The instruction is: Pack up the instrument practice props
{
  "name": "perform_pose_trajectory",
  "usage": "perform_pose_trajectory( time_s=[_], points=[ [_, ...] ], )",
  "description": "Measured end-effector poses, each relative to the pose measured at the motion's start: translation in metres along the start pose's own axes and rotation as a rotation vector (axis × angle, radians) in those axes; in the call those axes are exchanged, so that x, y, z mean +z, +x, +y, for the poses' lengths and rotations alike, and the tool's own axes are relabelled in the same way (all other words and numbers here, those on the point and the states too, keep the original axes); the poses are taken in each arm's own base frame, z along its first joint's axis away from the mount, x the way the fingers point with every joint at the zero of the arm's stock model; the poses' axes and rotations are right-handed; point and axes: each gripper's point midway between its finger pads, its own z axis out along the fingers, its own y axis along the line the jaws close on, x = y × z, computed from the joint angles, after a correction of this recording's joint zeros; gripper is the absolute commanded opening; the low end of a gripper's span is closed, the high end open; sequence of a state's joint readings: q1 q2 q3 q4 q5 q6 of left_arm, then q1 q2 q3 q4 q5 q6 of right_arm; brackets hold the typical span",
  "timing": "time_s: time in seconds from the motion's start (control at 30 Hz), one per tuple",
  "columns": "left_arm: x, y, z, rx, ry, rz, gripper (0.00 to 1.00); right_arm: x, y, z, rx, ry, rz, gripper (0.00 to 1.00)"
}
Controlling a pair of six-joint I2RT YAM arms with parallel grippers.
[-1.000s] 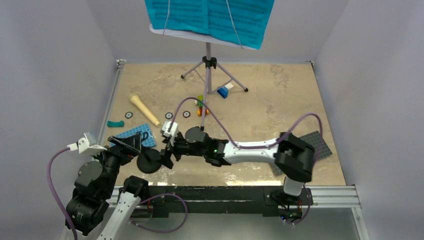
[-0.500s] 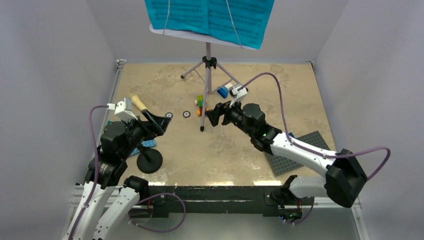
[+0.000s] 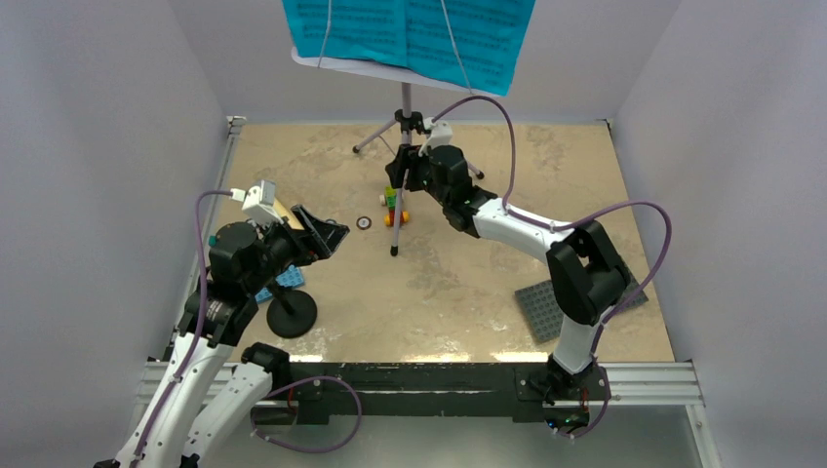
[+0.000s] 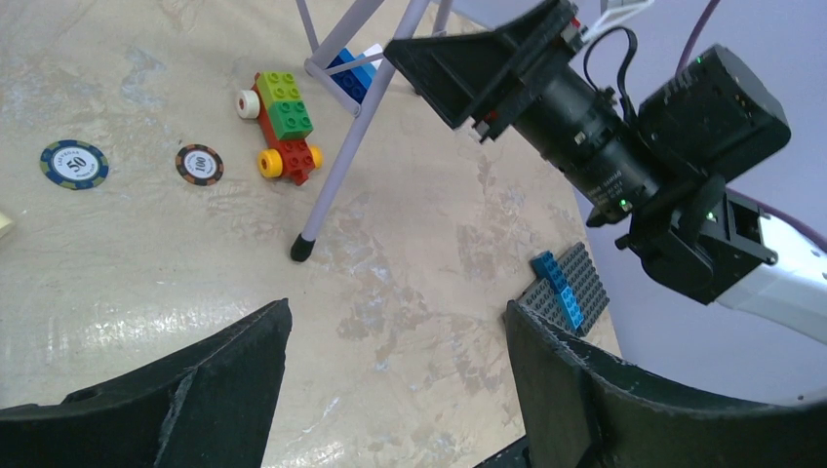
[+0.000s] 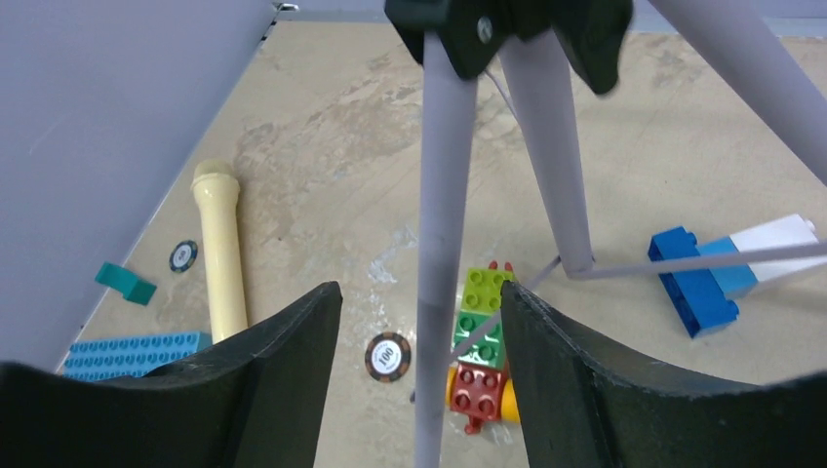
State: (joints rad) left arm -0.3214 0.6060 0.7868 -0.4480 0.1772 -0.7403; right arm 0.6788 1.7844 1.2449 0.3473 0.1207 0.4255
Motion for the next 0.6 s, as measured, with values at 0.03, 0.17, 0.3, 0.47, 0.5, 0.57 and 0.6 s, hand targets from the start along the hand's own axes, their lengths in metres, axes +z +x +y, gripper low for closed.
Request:
perform_pose_trajectory(
  time_s=[0.03, 0.17, 0.3, 0.47, 0.5, 0.57, 0.6],
  points=[
    [0.001, 0.001, 0.000, 0.000, 0.000, 0.004, 0.84, 0.007, -0.003, 0.001, 0.001, 0.002, -0.003, 0.61],
    [0.002, 0.002, 0.001, 0.001, -0.001, 0.011, 0.84, 0.020, -0.010, 0.004, 0.001, 0.004, -0.004, 0.54],
    [0.002, 0.002, 0.001, 0.002, -0.001, 0.011, 0.84, 0.022, -0.006, 0.002, 0.001, 0.015, 0.015, 0.49],
    [0.004, 0.001, 0.000, 0.004, 0.007, 0.004, 0.84, 0.020, 0.003, -0.003, 0.002, 0.033, 0.052, 0.46],
    [0.005, 0.003, 0.002, 0.003, 0.006, 0.007, 0.84, 0.020, 0.004, -0.003, 0.003, 0.035, 0.055, 0.44],
    [0.007, 0.008, 0.006, 0.000, -0.001, 0.019, 0.84, 0.020, 0.005, -0.004, 0.006, 0.036, 0.059, 0.36],
    [0.008, 0.010, 0.008, -0.003, -0.006, 0.024, 0.84, 0.020, 0.006, -0.004, 0.009, 0.037, 0.061, 0.32]
  ],
)
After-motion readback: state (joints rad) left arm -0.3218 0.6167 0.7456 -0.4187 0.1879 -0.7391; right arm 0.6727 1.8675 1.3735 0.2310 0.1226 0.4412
